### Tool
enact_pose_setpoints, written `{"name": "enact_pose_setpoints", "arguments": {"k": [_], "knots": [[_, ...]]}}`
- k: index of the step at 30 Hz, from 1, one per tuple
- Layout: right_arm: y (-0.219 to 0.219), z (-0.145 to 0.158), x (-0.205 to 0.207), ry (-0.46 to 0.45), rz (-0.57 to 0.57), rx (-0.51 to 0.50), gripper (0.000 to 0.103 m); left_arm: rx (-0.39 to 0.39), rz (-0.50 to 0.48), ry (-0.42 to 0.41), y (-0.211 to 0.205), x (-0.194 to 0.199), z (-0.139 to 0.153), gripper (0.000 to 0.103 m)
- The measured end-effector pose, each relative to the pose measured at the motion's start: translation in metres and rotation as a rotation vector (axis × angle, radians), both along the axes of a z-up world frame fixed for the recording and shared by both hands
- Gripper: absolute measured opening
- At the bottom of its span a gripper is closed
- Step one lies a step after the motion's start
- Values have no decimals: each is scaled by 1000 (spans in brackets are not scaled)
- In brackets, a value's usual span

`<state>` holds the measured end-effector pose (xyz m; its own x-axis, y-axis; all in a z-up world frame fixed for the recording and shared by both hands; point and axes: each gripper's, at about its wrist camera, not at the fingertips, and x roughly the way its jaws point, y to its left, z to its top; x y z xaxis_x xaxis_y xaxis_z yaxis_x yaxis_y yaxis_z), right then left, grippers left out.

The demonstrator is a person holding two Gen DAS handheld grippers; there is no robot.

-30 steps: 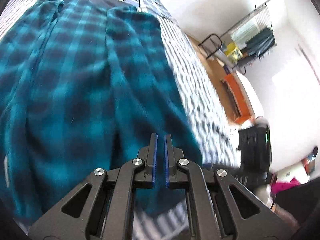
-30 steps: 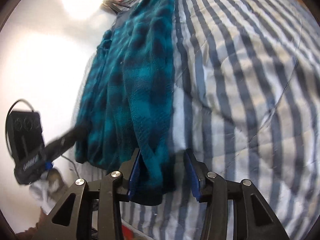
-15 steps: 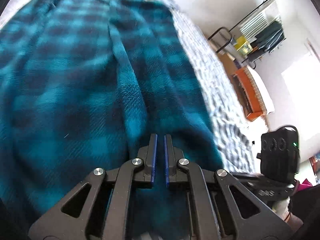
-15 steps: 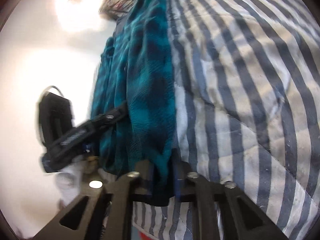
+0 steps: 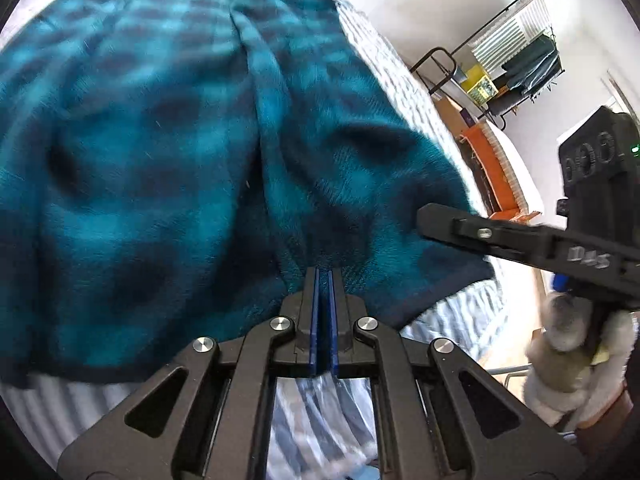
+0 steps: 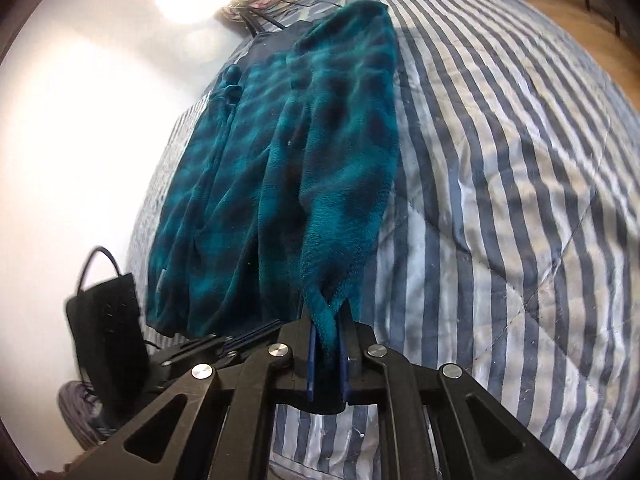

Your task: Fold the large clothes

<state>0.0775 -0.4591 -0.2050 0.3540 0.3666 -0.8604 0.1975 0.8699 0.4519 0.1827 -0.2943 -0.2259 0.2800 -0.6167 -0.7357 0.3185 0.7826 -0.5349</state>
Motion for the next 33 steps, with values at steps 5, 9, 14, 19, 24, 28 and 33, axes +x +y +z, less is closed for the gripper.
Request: {"name": "enact_pose_setpoints", "arguments": {"k": [5, 9, 14, 19, 24, 28, 33], "knots": [[21, 20, 5, -23, 48, -114, 6, -11, 61, -74, 51, -5, 60, 3], [44, 29, 14, -34, 96, -198, 6, -11, 120, -142, 111, -20, 105, 3], [83, 41, 23, -66, 191, -315, 6, 14, 188, -179, 176, -25, 134, 3], [143, 34, 41, -70, 326, -432, 6, -26, 289, -145, 226, -4, 142, 3], [204, 15, 51, -69, 490, -554, 6, -51, 353, -164, 254, 6, 140, 3], [240, -14, 54, -41, 621, -630, 6, -101, 400, -116, 272, 13, 125, 3], [246, -33, 56, -13, 655, -632, 7, -71, 418, -116, 276, 13, 119, 3]]}}
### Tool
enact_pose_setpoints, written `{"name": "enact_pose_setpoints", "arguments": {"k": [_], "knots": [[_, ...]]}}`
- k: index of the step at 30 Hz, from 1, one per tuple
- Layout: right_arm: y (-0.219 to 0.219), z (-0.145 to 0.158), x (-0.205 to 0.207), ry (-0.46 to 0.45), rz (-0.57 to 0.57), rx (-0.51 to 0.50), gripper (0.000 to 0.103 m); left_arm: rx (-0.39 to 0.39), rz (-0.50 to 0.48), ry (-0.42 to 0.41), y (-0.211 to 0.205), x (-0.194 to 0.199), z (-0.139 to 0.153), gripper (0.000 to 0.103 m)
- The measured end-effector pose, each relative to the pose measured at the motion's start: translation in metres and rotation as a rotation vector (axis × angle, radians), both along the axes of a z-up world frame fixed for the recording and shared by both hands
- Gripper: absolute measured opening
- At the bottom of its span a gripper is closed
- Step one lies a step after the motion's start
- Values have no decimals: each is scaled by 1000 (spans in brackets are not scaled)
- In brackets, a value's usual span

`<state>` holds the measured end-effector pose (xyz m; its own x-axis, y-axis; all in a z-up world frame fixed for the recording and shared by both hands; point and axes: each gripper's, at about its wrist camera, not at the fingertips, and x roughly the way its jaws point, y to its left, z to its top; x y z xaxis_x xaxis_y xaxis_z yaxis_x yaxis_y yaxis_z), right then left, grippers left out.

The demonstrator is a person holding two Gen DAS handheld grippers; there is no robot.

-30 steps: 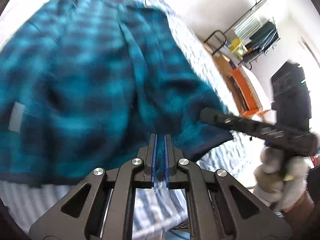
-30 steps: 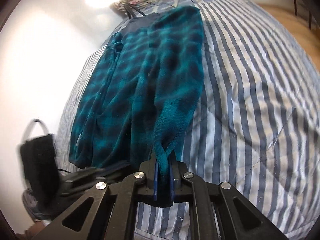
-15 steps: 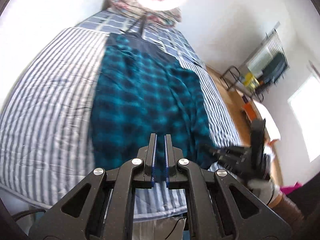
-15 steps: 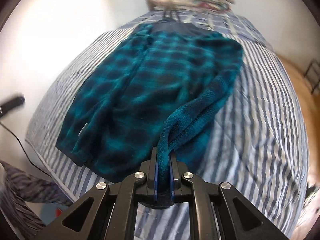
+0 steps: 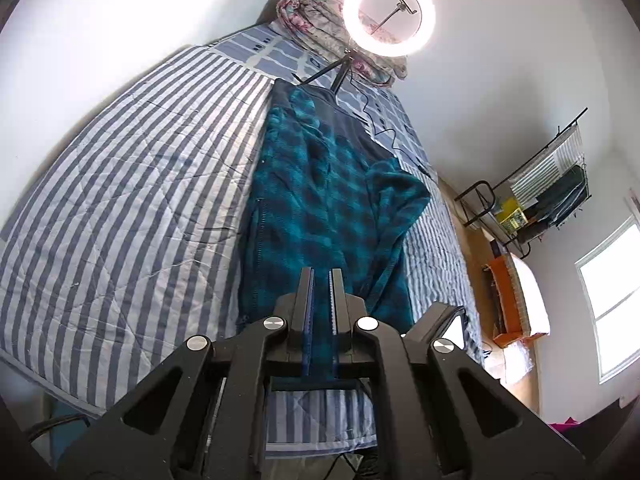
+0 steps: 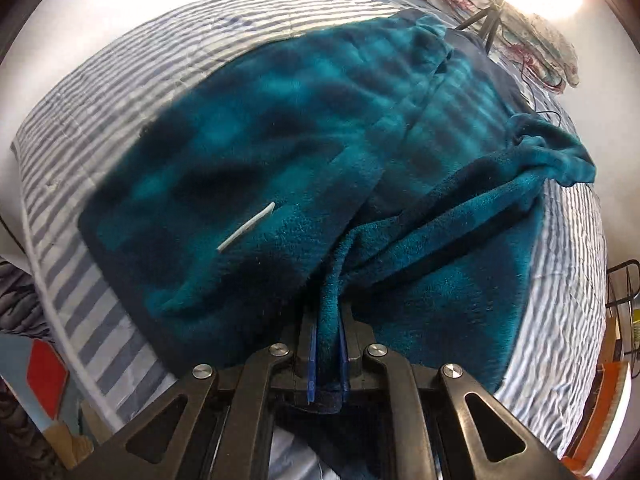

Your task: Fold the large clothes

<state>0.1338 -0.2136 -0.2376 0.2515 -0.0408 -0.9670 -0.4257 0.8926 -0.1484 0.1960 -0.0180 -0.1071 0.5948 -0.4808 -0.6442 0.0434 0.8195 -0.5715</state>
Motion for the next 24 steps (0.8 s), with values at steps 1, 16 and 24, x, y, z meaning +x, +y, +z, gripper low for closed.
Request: {"name": "enact_pose_setpoints", "arguments": {"k": [1, 16, 24], "knots": [[-2, 1, 0, 7, 1, 9, 7, 9, 0, 1, -1, 1, -1, 3], [-89, 81, 2, 41, -158, 517, 42, 66, -158, 82, -78, 18, -35, 29], [-159, 85, 28, -12, -360, 625, 46, 89, -256, 125, -119, 20, -54, 31]]}}
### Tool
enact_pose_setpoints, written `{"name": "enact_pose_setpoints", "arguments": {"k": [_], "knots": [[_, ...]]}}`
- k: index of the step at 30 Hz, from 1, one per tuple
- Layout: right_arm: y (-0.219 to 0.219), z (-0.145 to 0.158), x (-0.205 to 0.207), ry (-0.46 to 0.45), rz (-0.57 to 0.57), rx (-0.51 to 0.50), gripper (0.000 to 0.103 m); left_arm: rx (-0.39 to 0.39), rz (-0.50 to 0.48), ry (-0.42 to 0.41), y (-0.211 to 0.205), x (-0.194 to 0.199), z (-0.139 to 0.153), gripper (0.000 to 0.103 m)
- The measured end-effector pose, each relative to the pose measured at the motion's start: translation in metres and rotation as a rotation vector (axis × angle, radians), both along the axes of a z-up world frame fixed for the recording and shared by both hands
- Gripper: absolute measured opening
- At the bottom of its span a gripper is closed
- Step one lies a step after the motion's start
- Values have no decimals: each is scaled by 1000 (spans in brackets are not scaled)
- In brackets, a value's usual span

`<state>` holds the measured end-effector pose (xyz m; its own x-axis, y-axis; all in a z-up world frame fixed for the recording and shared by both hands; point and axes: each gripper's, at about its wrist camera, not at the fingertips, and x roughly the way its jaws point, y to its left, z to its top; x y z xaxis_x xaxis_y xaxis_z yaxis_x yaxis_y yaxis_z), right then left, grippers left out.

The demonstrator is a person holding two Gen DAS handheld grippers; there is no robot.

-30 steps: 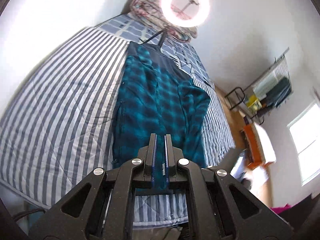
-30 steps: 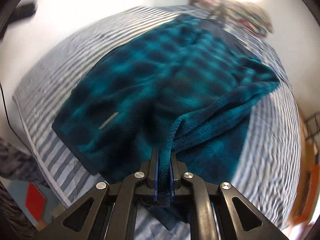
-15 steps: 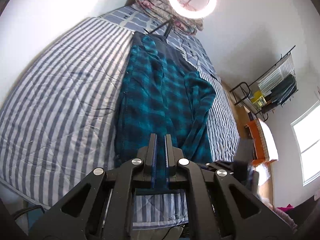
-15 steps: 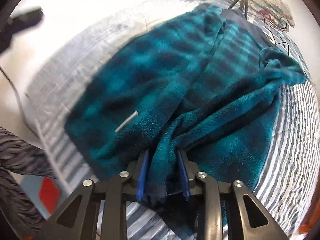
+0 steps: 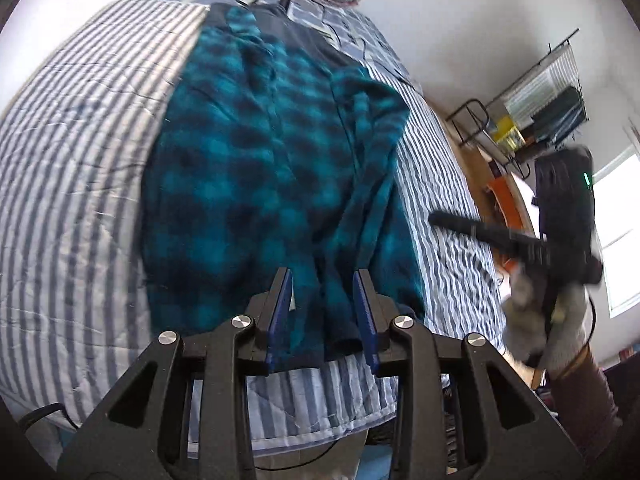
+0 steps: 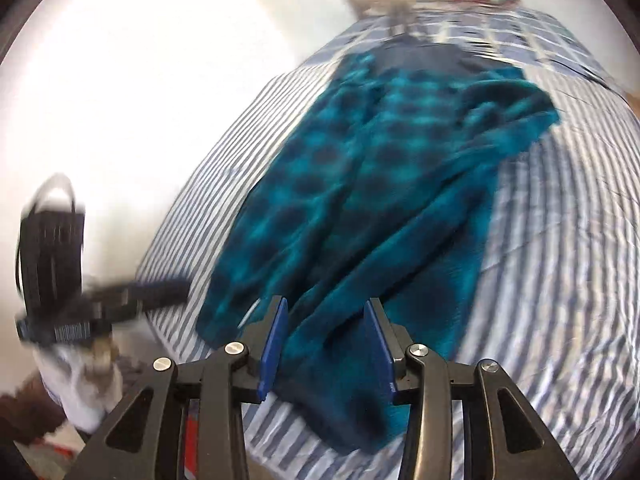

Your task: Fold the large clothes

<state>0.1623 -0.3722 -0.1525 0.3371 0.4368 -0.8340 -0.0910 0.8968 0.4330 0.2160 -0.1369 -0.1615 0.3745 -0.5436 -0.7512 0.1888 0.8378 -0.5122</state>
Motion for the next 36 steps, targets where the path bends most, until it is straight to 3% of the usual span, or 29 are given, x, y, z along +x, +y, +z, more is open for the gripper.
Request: {"name": "enact_pose_setpoints", "arguments": {"k": [2, 10, 12, 20, 25, 28, 30, 32, 36], "knots": [[-23, -3, 11, -7, -69, 14, 55, 6, -14, 6, -7, 1, -3, 31], [-98, -20, 66, -31, -258, 57, 63, -1, 9, 20, -13, 14, -8, 31], [-113, -27, 79, -38, -315, 73, 73, -12, 11, 35, -14, 16, -11, 31], [-159, -78, 138, -16, -501, 172, 75, 0, -11, 43, -21, 16, -16, 31], [-180, -114, 163, -2, -629, 303, 74, 4, 16, 75, -13, 19, -24, 31], [-184, -127, 176, -5, -675, 363, 63, 40, 33, 64, -8, 19, -24, 31], [-182, -130, 185, 0, -673, 384, 30, 104, 52, 46, -4, 17, -24, 31], [-175, -121, 192, -7, -657, 337, 19, 186, 69, 36, 0, 17, -27, 31], [-144, -78, 210, -59, -557, 102, 12, 217, 86, 50, 9, 14, -33, 31]]}}
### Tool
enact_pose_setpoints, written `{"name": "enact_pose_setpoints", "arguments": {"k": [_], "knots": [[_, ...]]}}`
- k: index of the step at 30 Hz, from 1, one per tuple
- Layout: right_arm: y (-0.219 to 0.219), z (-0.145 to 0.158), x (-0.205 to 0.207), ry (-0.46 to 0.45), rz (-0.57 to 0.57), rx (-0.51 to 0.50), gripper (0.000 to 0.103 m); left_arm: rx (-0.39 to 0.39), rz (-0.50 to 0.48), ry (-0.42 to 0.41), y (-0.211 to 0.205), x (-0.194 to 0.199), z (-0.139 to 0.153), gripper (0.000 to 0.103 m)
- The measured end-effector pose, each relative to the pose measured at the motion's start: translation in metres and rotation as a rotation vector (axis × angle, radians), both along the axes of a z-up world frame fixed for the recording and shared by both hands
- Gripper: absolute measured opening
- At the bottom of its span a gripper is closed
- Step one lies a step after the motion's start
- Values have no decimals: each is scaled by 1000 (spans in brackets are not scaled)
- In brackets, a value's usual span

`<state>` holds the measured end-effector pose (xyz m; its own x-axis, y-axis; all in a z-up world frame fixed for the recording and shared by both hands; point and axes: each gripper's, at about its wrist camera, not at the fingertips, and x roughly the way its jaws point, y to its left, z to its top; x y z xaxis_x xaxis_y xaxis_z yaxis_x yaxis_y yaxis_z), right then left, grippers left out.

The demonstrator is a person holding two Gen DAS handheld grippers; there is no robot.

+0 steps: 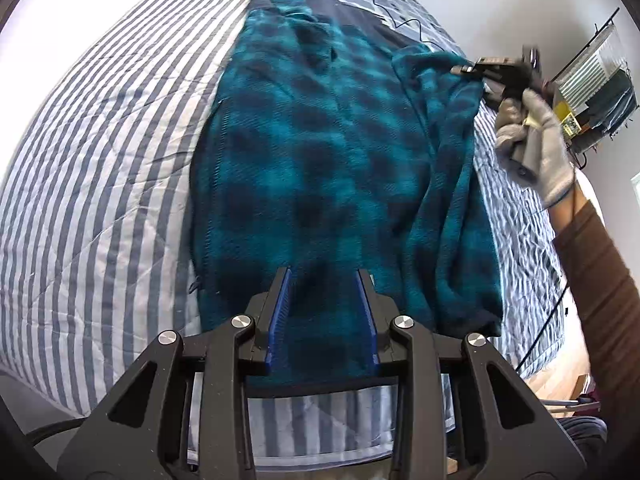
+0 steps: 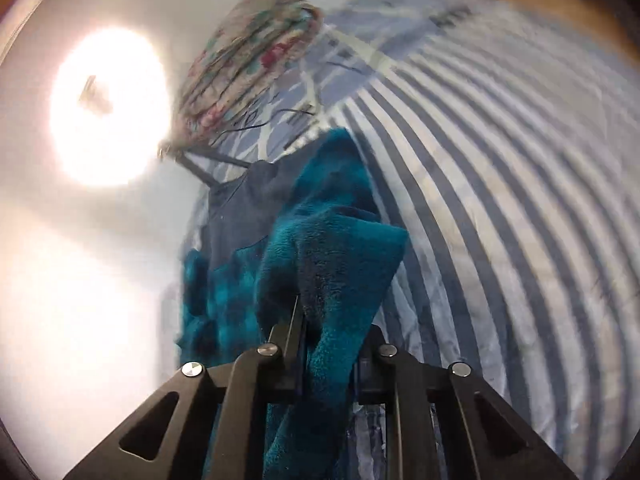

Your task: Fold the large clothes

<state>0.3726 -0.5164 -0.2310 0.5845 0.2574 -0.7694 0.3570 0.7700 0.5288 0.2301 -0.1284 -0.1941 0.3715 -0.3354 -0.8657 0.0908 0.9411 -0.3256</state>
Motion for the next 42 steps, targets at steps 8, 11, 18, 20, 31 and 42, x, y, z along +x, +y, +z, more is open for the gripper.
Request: {"name": "enact_pose_setpoints", "arguments": {"k": [8, 11, 18, 20, 31, 42], "knots": [[68, 51, 37, 67, 137, -351, 11, -32, 1, -9, 10, -8, 7, 31], [96, 52, 53, 94, 183, -419, 11, -42, -2, -18, 13, -10, 11, 31], [162, 11, 91, 178, 305, -457, 14, -60, 4, -20, 20, -12, 14, 31], [173, -6, 100, 198, 341, -396, 32, -68, 5, -19, 22, -13, 15, 31], [100, 37, 41, 25, 255, 1, 43, -103, -7, -47, 27, -20, 27, 31], [160, 26, -97, 75, 498, -215, 29, -84, -15, -76, 24, -25, 33, 31]]}}
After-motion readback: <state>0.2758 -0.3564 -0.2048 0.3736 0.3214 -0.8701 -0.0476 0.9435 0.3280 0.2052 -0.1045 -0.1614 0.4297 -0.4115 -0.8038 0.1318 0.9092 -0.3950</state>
